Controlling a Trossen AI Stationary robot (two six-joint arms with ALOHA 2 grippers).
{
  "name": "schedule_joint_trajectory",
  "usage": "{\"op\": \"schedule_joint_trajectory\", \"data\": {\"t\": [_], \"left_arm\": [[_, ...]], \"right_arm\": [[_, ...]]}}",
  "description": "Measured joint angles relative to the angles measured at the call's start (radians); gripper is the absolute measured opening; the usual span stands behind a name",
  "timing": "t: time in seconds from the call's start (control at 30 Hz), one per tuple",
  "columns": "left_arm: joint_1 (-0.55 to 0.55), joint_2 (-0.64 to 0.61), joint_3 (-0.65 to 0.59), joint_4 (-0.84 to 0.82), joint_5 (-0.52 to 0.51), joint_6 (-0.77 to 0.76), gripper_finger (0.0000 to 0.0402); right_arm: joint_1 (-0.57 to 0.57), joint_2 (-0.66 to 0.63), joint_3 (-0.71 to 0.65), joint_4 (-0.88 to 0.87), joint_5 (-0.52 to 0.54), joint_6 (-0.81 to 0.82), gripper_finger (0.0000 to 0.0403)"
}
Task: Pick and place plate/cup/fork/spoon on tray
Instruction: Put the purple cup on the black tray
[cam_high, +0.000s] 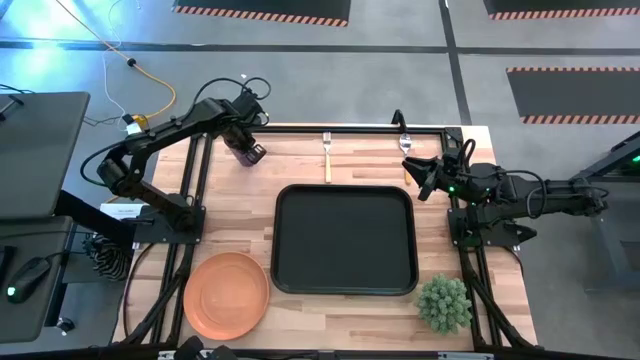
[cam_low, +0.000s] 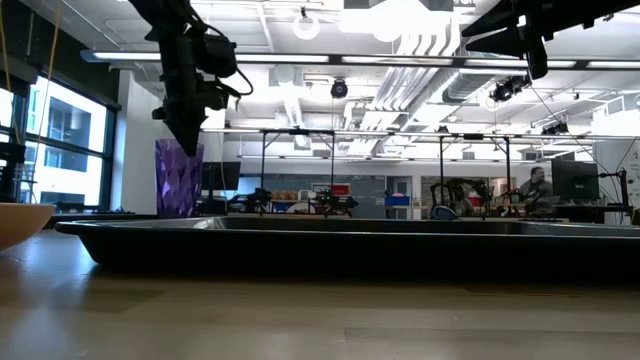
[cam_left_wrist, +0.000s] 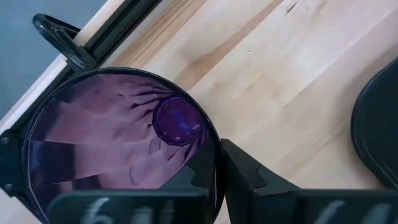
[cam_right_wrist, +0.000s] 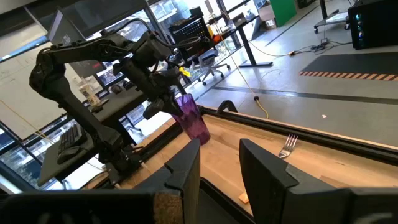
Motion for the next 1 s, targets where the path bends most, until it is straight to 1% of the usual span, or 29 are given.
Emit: {"op": "schedule_joint_trajectory", "data": {"t": [0.3, 0.4, 0.53, 0.7, 0.87, 1.0], "left_arm": [[-0.046, -0.027, 0.000, -0.022, -0.004, 0.009, 0.0005], [-0.069, -0.041, 0.023, -0.056, -0.014, 0.009, 0.0005], [-0.107, -0.053, 0.090, -0.105, -0.018, 0.009, 0.0005], [-0.178, -0.054, 0.214, -0.162, -0.017, 0.009, 0.0005], [-0.263, -0.054, 0.324, -0.185, -0.018, 0.009, 0.0005], [-0.337, -0.054, 0.385, -0.190, -0.017, 0.009, 0.0005]], "right_arm": [[0.000, 0.000, 0.000, 0.000, 0.000, 0.000, 0.0103], [0.000, 0.000, 0.000, 0.000, 0.000, -0.005, 0.0103], [0.000, 0.000, 0.000, 0.000, 0.000, -0.006, 0.0103], [0.000, 0.000, 0.000, 0.000, 0.000, -0.007, 0.0103], [0.000, 0.000, 0.000, 0.000, 0.000, -0.007, 0.0103], [0.000, 0.000, 0.000, 0.000, 0.000, -0.007, 0.0103]]}}
